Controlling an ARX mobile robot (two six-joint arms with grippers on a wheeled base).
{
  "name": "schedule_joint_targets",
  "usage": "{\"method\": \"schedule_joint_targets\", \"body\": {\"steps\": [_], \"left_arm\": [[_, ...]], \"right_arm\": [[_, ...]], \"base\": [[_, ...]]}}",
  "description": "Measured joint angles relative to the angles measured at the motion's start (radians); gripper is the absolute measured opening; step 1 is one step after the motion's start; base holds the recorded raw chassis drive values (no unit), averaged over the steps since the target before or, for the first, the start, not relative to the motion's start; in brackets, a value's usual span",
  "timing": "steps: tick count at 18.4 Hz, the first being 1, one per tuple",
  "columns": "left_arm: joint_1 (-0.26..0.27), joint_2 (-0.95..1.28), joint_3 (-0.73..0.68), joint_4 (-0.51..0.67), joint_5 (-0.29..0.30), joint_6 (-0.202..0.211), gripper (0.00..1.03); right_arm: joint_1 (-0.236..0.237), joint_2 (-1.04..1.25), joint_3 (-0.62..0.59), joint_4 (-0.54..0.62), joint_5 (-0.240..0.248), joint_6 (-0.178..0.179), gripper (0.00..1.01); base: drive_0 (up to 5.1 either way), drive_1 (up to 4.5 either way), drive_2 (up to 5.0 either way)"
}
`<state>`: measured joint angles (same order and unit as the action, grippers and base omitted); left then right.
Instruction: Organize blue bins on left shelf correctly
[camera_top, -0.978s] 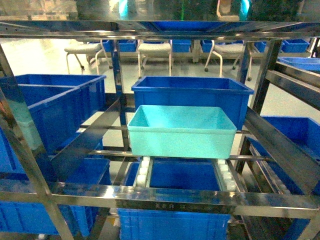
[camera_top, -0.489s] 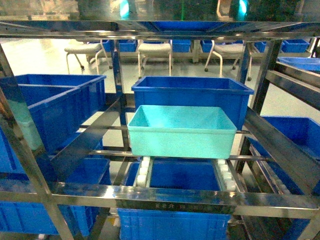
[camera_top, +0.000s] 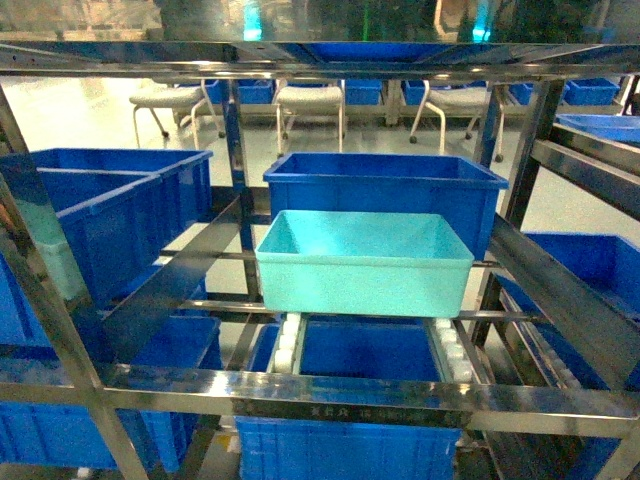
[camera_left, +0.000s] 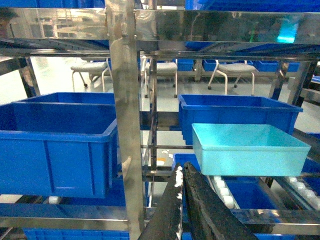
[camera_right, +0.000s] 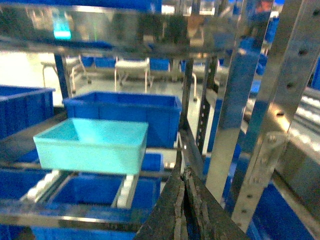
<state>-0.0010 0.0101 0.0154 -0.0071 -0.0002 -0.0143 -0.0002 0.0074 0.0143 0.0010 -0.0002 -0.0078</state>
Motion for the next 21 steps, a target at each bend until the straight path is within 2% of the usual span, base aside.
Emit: {"method": "schedule_joint_targets", "body": {"steps": [5, 6, 8, 9, 11, 14, 15, 16, 21], "left_arm": [[0.000, 0.000, 0.000, 0.002, 0.000, 0.000, 0.02], [0.000, 0.000, 0.000, 0.002, 0.000, 0.000, 0.05], [0.000, 0.000, 0.000, 0.002, 0.000, 0.000, 0.27], [0.000, 0.000, 0.000, 0.002, 0.000, 0.000, 0.41], [0.000, 0.000, 0.000, 0.002, 0.000, 0.000, 0.63], [0.000, 0.000, 0.000, 0.002, 0.000, 0.000, 0.92], [0.000, 0.000, 0.000, 0.002, 0.000, 0.000, 1.00], [0.000, 0.000, 0.000, 0.002, 0.000, 0.000, 0.98], [0.000, 0.000, 0.000, 0.002, 0.000, 0.000, 0.98]], "right_arm": [[0.000, -0.003, 0.000, -0.005, 0.000, 0.000, 0.02], [0.000, -0.003, 0.000, -0.005, 0.000, 0.000, 0.07], [0.000, -0.003, 0.000, -0.005, 0.000, 0.000, 0.28], [0.000, -0.003, 0.000, -0.005, 0.000, 0.000, 0.44], [0.000, -0.003, 0.000, -0.005, 0.000, 0.000, 0.66], [0.000, -0.003, 0.000, -0.005, 0.000, 0.000, 0.96], [0.000, -0.003, 0.000, -0.005, 0.000, 0.000, 1.00], [0.000, -0.003, 0.000, -0.005, 0.000, 0.000, 0.98], [0.000, -0.003, 0.000, -0.005, 0.000, 0.000, 0.98]], "base": [[0.0, 0.00, 0.0], [0.0, 0.00, 0.0], [0.0, 0.00, 0.0], [0.0, 0.00, 0.0], [0.0, 0.00, 0.0], [0.0, 0.00, 0.0], [0.0, 0.00, 0.0], [0.0, 0.00, 0.0], [0.0, 0.00, 0.0]]}}
